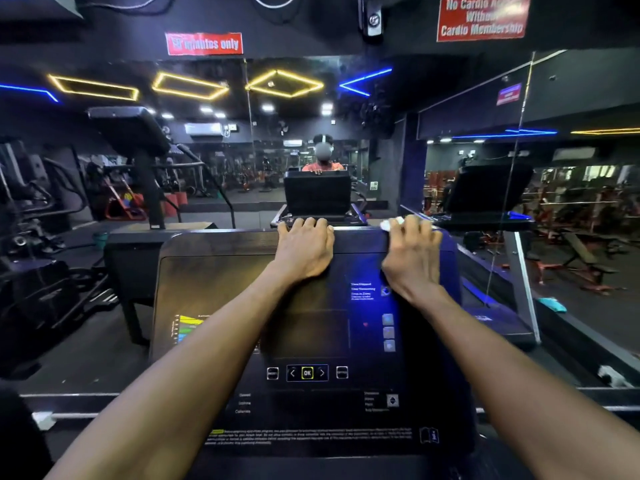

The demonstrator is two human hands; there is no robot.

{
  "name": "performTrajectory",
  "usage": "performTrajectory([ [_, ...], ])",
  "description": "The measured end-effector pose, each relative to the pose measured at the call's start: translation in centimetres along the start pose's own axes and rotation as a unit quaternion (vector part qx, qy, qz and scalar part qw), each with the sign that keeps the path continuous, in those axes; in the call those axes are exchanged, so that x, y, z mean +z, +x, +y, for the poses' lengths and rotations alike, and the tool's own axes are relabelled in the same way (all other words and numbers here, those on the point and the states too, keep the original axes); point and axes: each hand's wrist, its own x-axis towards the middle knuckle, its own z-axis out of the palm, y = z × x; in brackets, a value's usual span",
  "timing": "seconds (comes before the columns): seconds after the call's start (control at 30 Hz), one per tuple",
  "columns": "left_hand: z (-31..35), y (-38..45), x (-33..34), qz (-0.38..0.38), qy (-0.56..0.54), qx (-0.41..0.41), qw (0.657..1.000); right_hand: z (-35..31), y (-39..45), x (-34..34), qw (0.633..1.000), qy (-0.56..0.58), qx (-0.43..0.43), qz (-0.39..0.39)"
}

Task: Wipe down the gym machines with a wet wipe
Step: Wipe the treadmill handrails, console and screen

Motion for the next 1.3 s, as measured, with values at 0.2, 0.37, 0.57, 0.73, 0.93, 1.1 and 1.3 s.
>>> performTrajectory([
  [0.2, 5.4, 1.1, 1.5, 0.007, -0.004, 0.035, 0.999, 2.2, 0.1, -0.5, 0.997, -0.033, -0.064, -0.026],
  [0.37, 6.8, 1.8, 1.8, 0.01, -0.009, 0.045, 0.999, 6.1, -0.1, -0.6, 0.999, -0.04, -0.013, -0.025],
  [0.57, 12.0, 3.0, 2.3, -0.037, 0.002, 0.09, 0.995, 7.5, -0.7, -0.5, 0.996, 0.004, 0.089, -0.017],
  [0.73, 13.5, 3.0, 3.1, -0.013, 0.028, 0.084, 0.996, 8.4, -2.8, -0.1, 0.972, 0.103, 0.205, -0.044],
  [0.93, 13.5, 2.7, 3.5, 0.002, 0.049, 0.086, 0.995, 7.3, -0.5, 0.2, 0.911, 0.278, 0.29, -0.09],
  [1.1, 13.6, 2.6, 3.8, 0.014, 0.059, 0.08, 0.995, 6.4, -3.1, 0.3, 0.881, 0.292, 0.345, -0.136],
  [1.3, 13.7, 2.6, 4.1, 0.027, 0.073, 0.077, 0.994, 6.6, -1.1, -0.7, 0.869, 0.299, 0.352, -0.178],
])
